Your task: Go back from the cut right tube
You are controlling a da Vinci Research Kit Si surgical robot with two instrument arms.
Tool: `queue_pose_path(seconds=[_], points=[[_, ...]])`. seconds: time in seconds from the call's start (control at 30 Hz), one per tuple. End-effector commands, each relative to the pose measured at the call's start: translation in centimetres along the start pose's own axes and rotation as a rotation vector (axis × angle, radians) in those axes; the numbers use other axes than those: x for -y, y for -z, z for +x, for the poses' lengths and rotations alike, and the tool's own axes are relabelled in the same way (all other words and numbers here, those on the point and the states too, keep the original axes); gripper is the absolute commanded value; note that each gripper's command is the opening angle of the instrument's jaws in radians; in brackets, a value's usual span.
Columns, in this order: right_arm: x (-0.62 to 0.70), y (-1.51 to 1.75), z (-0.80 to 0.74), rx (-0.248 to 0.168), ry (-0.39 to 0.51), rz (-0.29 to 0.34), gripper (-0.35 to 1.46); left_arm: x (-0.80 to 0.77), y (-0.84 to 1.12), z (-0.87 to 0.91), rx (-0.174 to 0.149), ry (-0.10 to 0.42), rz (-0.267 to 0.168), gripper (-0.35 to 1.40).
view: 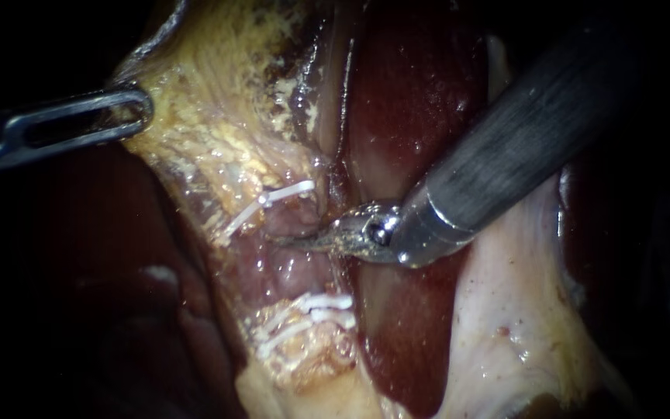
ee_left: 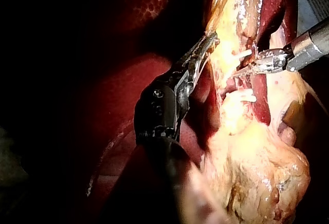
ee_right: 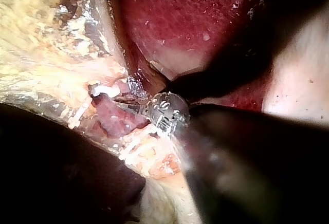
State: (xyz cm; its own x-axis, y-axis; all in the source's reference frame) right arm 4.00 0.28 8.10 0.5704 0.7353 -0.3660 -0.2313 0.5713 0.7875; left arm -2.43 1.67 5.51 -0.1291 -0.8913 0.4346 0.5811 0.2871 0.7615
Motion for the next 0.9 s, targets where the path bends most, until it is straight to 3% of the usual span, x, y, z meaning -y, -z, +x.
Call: queue_pose_path(seconds=[0.03, 0.13, 0.27, 0.37, 0.47, 0.53, 0.8, 0.9], points=[[0.00, 0.01, 0.00, 0.000, 0.001, 0.001, -0.35, 0.00, 0.00, 0.00, 0.000, 0.000, 0.001, -0.35], [0.02, 0.01, -0.01, 0.003, -0.004, 0.001, -0.35, 0.00, 0.00, 0.00, 0.000, 0.000, 0.001, -0.35], [0.04, 0.01, -0.01, -0.002, -0.003, 0.004, 0.20, 0.00, 0.00, 0.00, 0.000, 0.000, 0.001, -0.35], [0.05, 0.02, -0.01, -0.004, -0.002, 0.006, 0.47, 0.00, 0.01, 0.00, 0.000, 0.000, 0.001, -0.35], [0.05, 0.02, -0.01, -0.009, -0.002, -0.005, 0.86, 0.00, 0.01, 0.00, 0.000, 0.000, 0.001, -0.35], [0.05, 0.03, -0.01, -0.011, -0.002, -0.009, 0.96, 0.00, 0.01, 0.00, 0.000, 0.000, 0.001, -0.35], [0.10, 0.12, -0.01, -0.018, -0.008, -0.001, 1.06, 0.00, 0.01, 0.00, 0.000, 0.000, 0.001, -0.35], [0.15, 0.17, -0.03, -0.022, 0.078, 0.007, 1.23, -0.01, 0.02, 0.00, 0.000, 0.000, 0.001, -0.35]])
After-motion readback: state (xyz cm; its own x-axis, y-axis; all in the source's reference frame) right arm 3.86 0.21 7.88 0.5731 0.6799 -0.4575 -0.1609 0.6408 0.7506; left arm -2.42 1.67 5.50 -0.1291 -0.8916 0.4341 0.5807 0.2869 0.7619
